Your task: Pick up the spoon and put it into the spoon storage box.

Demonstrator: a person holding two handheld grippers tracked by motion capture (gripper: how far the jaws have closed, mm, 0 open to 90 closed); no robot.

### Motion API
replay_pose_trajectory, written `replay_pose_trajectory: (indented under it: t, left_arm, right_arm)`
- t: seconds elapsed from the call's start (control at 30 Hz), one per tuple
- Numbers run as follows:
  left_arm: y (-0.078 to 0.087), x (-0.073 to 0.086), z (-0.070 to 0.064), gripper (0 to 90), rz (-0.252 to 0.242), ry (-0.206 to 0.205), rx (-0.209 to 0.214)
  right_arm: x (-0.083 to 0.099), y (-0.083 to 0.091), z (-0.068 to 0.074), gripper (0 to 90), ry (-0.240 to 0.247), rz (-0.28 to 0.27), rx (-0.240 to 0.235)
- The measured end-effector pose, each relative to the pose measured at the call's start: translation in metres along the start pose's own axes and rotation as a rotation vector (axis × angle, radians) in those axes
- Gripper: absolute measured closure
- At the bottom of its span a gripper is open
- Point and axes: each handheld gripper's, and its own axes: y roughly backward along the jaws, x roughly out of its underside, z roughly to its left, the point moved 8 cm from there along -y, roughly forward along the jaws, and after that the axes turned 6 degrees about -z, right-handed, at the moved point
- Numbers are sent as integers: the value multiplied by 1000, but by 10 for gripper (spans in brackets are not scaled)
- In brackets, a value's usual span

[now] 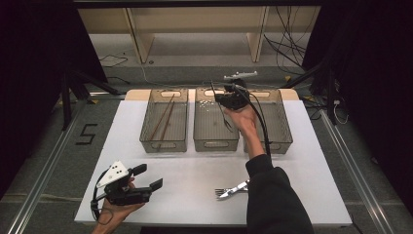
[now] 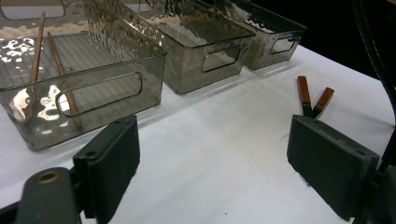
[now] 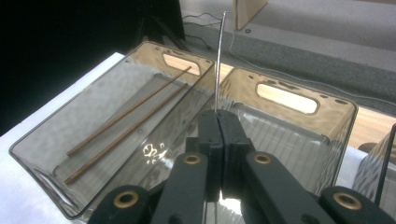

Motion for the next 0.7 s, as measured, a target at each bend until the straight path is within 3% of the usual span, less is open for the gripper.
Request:
replay_pose_trajectory:
  t: [0.27, 0.7]
  left_arm:
    - [0, 0, 0, 166, 1, -3, 0]
    - [0, 0, 0, 166, -2, 1, 0]
  right_arm:
    - [16, -11, -3, 900, -3, 49, 12]
    - [40, -22, -8, 896, -28, 84, 27]
